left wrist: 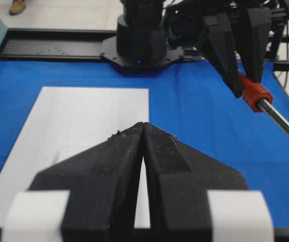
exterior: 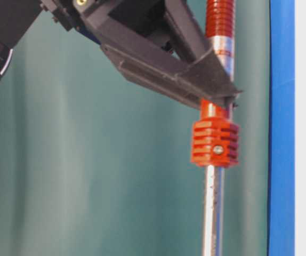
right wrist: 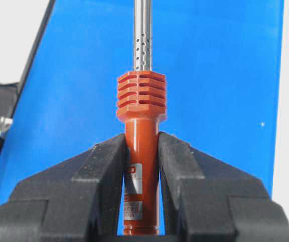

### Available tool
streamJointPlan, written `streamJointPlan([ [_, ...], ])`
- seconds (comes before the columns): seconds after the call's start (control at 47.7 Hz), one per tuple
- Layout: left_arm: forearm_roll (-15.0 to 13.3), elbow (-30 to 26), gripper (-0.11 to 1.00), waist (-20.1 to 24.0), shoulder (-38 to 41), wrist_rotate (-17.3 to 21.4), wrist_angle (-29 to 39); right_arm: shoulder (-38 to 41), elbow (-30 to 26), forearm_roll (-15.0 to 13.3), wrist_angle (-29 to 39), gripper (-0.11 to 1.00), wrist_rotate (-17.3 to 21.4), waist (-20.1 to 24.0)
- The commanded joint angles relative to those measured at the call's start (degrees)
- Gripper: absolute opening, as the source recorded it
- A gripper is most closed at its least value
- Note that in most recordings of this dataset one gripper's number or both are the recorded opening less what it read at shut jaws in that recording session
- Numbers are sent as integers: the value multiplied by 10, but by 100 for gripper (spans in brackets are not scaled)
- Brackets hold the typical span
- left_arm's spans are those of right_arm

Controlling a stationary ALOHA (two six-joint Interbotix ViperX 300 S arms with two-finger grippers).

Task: Touch the tip of the soldering iron to the mark.
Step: 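Lift the soldering iron tip-down and carry it over the red dots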

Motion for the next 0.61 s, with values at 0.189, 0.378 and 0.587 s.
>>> streamJointPlan([
  [0.189,1,-5,0,-2,2,0,-5,-15,-15,-15,17,6,-1,-24],
  [0.378,1,-5,0,-2,2,0,-4,-18,-15,-57,53,6,-4,-79],
  [0.587,1,-4,0,-2,2,0,-4,-19,-18,-109,75,6,-8,-143],
])
